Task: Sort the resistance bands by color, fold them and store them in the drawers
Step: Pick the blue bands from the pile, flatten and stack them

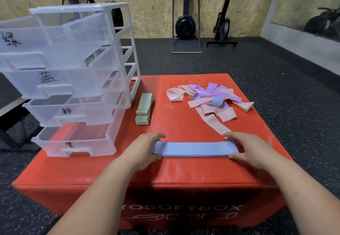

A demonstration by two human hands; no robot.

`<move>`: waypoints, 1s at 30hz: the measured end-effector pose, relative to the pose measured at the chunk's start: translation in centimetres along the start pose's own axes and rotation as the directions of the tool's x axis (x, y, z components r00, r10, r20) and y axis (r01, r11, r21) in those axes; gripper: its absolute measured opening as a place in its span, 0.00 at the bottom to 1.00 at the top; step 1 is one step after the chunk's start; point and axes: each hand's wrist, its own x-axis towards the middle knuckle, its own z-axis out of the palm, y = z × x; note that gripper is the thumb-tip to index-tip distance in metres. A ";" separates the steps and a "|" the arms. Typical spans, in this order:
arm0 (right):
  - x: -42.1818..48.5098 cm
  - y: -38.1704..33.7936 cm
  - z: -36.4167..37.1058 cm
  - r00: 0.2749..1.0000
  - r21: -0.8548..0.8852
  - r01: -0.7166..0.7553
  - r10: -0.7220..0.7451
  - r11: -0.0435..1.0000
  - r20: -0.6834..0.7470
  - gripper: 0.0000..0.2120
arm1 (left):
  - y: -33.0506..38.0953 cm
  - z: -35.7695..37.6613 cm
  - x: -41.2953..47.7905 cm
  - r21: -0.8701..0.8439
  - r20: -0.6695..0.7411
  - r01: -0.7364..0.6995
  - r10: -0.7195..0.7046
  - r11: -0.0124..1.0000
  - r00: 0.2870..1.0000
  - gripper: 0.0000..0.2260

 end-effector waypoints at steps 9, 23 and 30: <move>0.7 0.6 -0.2 0.999 -0.099 0.036 -0.032 0.994 0.038 0.35 | 0.0 -0.4 0.5 0.036 0.018 -0.038 0.038 0.999 0.999 0.36; 1.8 -0.1 0.3 0.989 -0.141 0.141 -0.133 0.980 0.062 0.31 | 0.8 0.4 1.6 0.069 0.015 -0.130 0.129 0.989 0.992 0.32; 3.2 -0.2 -0.5 0.991 0.005 0.133 -0.133 0.991 0.017 0.28 | 0.9 0.2 3.1 0.008 0.002 -0.184 0.184 0.983 0.983 0.31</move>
